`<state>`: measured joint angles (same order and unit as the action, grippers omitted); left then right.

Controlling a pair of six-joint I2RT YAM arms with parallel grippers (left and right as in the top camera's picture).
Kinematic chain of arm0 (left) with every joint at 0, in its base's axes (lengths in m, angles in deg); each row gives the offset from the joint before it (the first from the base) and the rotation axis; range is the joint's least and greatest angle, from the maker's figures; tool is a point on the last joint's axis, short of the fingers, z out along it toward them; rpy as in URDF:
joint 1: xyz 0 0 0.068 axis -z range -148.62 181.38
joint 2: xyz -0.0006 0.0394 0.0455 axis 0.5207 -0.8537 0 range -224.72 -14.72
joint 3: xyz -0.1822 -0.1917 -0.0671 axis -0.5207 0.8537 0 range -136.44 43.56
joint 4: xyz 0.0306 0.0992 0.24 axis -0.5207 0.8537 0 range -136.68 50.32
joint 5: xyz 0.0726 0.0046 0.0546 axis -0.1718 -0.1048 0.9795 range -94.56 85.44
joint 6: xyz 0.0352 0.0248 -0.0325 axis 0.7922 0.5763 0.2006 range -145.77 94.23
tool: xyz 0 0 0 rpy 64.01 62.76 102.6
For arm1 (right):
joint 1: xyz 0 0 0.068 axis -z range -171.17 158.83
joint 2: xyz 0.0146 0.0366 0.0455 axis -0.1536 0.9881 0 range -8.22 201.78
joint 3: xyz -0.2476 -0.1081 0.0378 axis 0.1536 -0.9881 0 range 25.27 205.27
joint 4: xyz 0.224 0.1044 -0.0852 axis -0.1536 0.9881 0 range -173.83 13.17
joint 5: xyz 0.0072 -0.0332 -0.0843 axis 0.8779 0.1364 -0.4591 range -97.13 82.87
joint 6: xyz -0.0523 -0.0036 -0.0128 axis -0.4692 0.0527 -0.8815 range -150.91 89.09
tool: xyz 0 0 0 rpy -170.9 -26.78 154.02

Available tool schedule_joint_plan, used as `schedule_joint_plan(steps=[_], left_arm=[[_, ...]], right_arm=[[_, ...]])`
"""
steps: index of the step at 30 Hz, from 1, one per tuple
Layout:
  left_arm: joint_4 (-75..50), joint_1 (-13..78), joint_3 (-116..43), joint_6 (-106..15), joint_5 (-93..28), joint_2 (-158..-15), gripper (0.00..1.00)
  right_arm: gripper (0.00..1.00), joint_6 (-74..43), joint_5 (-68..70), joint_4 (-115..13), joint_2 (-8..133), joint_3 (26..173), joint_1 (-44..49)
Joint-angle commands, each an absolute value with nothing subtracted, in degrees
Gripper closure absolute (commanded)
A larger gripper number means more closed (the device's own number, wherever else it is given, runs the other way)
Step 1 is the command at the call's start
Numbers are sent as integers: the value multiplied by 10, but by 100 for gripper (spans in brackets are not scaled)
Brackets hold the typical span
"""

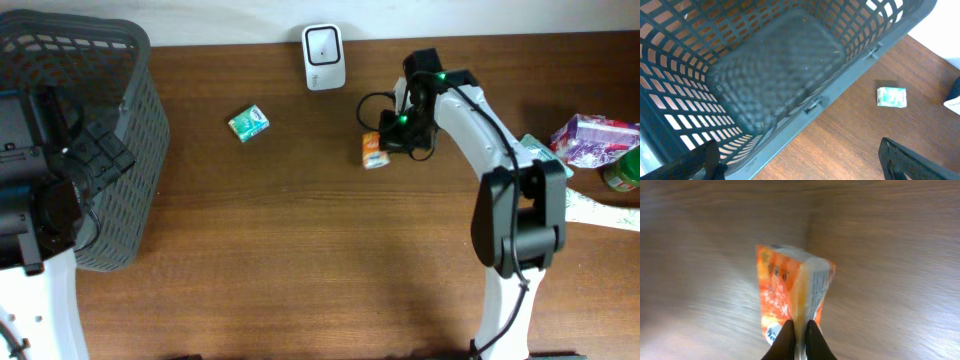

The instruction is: Scan the item barcode

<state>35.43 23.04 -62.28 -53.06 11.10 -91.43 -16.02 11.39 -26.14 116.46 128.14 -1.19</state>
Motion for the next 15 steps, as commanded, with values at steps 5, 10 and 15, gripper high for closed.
schedule_joint_plan(steps=[5,10,15], left_arm=[[354,227,-624,-536,111,-910,1],[354,227,-624,-536,111,-910,1],[354,227,-624,-536,111,-910,1]], right_arm=[[96,-185,-234,-165,1122,1263,-96],[85,-167,-230,-197,1141,1199,-153],[32,-168,-224,-179,1140,1223,-177]])
